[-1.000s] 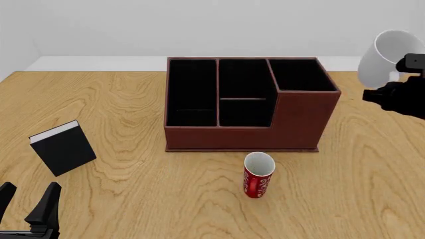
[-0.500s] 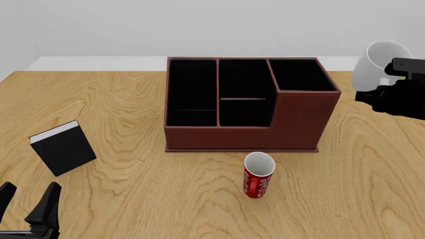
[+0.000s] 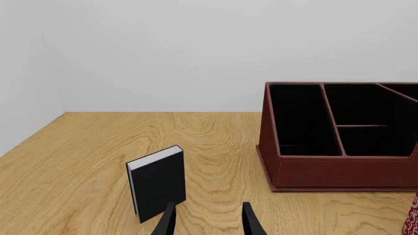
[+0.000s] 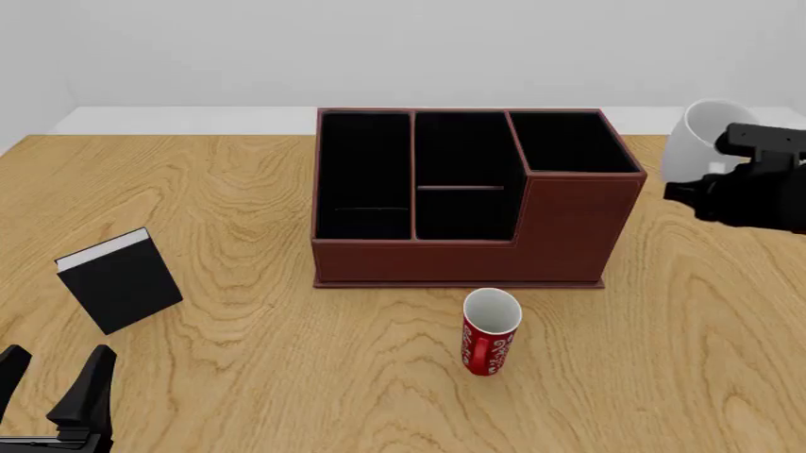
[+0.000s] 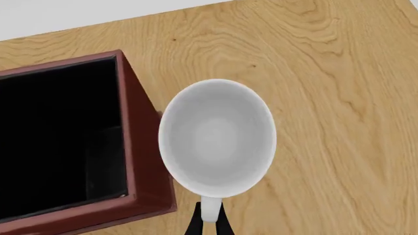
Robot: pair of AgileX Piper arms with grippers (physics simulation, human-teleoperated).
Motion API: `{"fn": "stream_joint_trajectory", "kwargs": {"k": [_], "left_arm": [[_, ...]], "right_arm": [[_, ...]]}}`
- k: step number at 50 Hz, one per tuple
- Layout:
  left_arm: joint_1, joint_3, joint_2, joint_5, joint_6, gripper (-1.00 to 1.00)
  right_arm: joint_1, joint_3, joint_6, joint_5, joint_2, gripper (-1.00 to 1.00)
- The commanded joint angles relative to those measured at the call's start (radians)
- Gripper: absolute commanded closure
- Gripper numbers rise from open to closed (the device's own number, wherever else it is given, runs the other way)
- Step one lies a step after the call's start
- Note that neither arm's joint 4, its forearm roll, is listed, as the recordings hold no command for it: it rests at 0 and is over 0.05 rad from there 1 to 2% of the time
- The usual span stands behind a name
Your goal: Pick up the white mug and place it to the right of the caddy.
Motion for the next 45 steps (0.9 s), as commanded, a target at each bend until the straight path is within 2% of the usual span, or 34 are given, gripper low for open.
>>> {"fn": "stream_joint_trajectory", "kwargs": {"k": [1, 45], "left_arm": [[0.000, 0.000, 0.000, 0.000, 0.000, -1.00], [0.000, 0.000, 0.000, 0.000, 0.000, -1.00]], "right_arm": [[-0.004, -0.018, 0.014, 0.001, 0.050, 1.00], [0.012, -0.011, 0.068, -0.043, 0.156, 1.00]]}}
